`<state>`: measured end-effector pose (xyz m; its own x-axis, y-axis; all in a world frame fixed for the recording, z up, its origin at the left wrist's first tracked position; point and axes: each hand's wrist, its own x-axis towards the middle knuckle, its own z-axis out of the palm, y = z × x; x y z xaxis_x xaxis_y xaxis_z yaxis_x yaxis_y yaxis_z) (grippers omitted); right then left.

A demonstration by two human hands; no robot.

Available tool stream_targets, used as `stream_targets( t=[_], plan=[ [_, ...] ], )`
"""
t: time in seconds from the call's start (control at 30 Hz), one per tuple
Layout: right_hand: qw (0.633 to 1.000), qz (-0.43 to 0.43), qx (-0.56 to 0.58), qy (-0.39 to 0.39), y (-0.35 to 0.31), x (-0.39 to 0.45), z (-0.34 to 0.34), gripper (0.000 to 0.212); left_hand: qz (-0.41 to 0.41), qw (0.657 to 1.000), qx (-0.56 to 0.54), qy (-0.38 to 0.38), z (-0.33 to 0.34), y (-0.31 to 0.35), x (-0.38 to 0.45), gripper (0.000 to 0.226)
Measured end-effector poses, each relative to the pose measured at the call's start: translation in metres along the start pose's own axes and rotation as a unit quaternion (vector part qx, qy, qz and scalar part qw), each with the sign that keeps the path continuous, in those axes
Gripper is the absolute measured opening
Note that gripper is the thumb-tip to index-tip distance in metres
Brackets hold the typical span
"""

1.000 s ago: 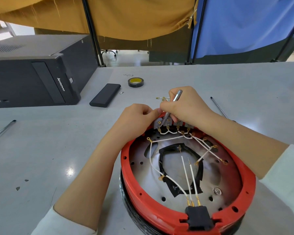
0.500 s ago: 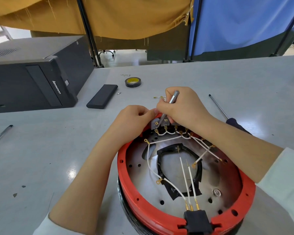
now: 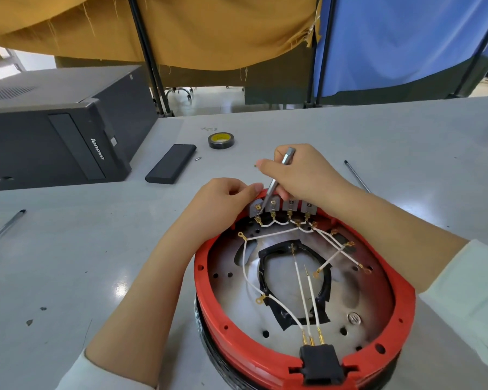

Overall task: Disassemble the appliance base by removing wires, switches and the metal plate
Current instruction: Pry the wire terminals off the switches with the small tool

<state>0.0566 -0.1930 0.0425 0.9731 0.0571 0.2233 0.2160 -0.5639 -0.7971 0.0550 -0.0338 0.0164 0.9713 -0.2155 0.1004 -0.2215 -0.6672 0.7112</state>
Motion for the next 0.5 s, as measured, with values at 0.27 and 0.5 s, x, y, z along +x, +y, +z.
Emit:
stream_targets(
  t=[0.27,0.5],
  plan=[
    [0.999,-0.026,0.025,0.036,0.006,-0.029,-0.019,0.046,0.008,1.0,-0.016,-0.012,-0.001,0.002,-0.002,0.037],
    [0.994,-0.034,0.001,0.107,0.016,-0.035,-0.013,0.035,0.032,0.998,-0.039,-0.041,-0.003,0.004,-0.005,0.028]
  ],
)
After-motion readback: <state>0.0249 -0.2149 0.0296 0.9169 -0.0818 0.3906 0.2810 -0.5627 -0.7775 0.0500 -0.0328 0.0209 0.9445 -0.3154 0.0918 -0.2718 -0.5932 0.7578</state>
